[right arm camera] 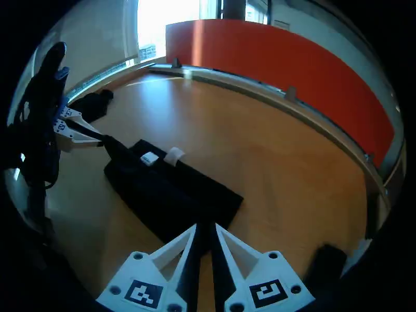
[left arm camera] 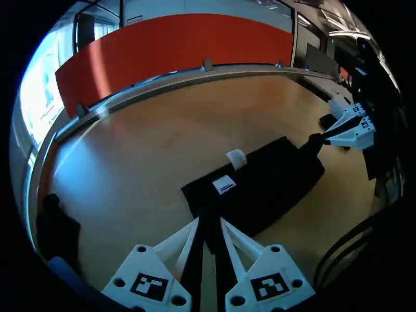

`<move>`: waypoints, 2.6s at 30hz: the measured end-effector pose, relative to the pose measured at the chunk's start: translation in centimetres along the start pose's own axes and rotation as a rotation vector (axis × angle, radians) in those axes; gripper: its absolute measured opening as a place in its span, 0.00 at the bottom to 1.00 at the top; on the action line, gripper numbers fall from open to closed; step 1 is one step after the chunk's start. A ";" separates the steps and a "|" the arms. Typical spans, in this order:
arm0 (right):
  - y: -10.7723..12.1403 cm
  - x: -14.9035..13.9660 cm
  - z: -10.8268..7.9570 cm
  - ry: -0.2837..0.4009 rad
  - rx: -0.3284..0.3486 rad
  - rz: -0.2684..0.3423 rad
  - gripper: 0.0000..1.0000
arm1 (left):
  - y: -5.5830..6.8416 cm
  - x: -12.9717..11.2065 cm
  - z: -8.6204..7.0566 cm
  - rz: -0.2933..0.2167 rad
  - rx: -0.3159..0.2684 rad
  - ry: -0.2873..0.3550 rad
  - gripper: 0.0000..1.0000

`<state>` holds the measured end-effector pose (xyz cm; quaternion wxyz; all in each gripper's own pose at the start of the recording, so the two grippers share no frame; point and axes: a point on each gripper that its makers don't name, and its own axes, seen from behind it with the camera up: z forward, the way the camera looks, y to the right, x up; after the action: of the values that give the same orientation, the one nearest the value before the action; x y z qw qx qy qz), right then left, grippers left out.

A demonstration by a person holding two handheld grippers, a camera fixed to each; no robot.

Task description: Fold towel

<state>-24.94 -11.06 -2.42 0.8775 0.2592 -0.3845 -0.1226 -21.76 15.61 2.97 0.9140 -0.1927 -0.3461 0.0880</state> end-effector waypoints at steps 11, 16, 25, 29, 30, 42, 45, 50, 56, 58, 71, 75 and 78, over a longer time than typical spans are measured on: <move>1.1 -0.7 1.9 -0.027 -0.010 0.028 0.11 | -0.4 -0.8 2.6 0.018 0.009 -0.044 0.15; 1.7 -1.1 2.8 -0.037 -0.020 0.022 0.11 | -0.8 -0.9 3.8 0.030 0.019 -0.041 0.23; 2.5 -1.7 4.5 -0.050 -0.056 0.017 0.16 | -1.7 -1.0 5.5 0.028 0.043 -0.037 0.29; 3.1 -1.8 5.1 -0.053 -0.078 0.023 0.19 | -2.1 -0.9 6.0 0.030 0.057 -0.031 0.31; 3.2 -1.7 5.2 -0.053 -0.083 0.024 0.19 | -2.2 -0.8 6.2 0.032 0.060 -0.028 0.31; 5.0 -1.3 6.2 -0.053 -0.149 0.026 0.33 | -3.6 0.3 7.1 0.032 0.100 -0.007 0.41; 5.5 -1.0 6.2 -0.047 -0.168 0.015 0.41 | -3.9 0.6 7.2 0.029 0.107 -0.001 0.51; 6.3 -0.6 6.1 -0.040 -0.198 0.006 0.63 | -4.8 1.0 7.0 0.014 0.124 0.010 0.73; 6.2 -0.2 5.9 -0.021 -0.191 0.014 0.89 | -5.1 0.9 6.5 -0.022 0.117 0.013 0.92; 6.2 -0.1 5.8 -0.014 -0.190 0.019 0.92 | -5.3 0.8 6.3 -0.031 0.118 0.012 0.93; 5.4 -0.4 4.8 0.002 -0.180 0.035 0.92 | -5.4 -0.1 5.1 -0.048 0.119 0.011 0.93; 4.9 -0.8 4.4 0.002 -0.171 0.036 0.92 | -5.2 -0.4 4.6 -0.055 0.119 0.011 0.93; 4.5 -1.2 4.0 0.002 -0.164 0.034 0.92 | -5.1 -0.9 4.1 -0.063 0.122 0.011 0.93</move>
<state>-28.69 -8.27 1.58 0.8980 0.1800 -0.3768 -0.1387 -25.00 11.93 7.34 0.9282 -0.1259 -0.3411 0.0791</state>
